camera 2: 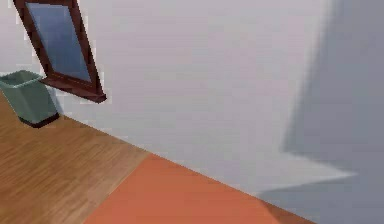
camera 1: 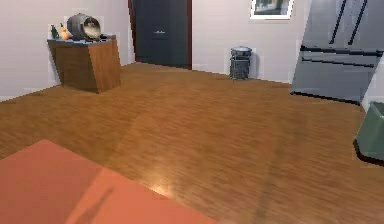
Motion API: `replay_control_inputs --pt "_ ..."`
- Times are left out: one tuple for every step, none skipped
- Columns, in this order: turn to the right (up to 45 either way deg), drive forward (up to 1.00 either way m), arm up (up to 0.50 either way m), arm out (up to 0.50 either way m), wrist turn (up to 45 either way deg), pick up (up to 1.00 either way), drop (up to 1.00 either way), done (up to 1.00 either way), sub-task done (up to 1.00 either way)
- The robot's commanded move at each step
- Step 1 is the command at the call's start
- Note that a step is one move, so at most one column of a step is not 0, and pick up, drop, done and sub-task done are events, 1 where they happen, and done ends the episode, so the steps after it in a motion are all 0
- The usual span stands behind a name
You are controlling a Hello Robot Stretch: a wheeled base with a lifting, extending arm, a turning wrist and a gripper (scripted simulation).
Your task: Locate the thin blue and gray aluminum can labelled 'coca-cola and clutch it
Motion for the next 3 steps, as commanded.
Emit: replay_control_inputs --pt "-15.0 0.0 0.0 0.0 0.0 0.0 0.0 0.0 0.0" --pt "0.0 1.0 0.0 0.0 0.0 0.0 0.0 0.0 0.0" --pt "0.0 1.0 0.0 0.0 0.0 0.0 0.0 0.0 0.0"
